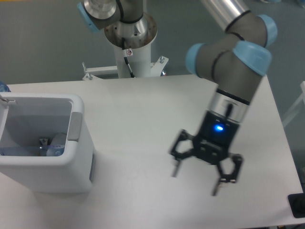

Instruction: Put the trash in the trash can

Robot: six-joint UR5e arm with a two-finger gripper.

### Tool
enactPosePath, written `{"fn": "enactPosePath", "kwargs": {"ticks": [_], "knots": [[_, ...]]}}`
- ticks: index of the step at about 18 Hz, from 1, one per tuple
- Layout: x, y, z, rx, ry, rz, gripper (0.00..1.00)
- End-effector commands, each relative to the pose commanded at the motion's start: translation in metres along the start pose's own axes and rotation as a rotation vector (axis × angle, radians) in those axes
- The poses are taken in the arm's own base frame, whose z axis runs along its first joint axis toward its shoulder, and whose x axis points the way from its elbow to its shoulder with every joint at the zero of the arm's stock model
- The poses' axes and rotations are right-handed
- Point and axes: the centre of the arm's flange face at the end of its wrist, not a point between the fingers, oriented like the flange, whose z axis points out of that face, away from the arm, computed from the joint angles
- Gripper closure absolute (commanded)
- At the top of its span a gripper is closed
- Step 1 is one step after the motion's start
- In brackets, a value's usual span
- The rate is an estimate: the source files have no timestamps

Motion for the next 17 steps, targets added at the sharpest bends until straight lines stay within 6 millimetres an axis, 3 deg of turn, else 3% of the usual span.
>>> {"fn": "enactPosePath", "kwargs": {"ticks": [7, 9, 13, 17], "knots": [[-0.006, 0.015, -0.003, -0.224, -0.097, 0.023, 0.0], [-0.005, 0.01, -0.007, -0.28, -0.088, 0.072, 0.0], [0.009, 0.01, 0.004, -0.463, -0.043, 0.121, 0.0], [0.011, 0.014, 0.009, -0.504, -0.048, 0.139, 0.0]]}}
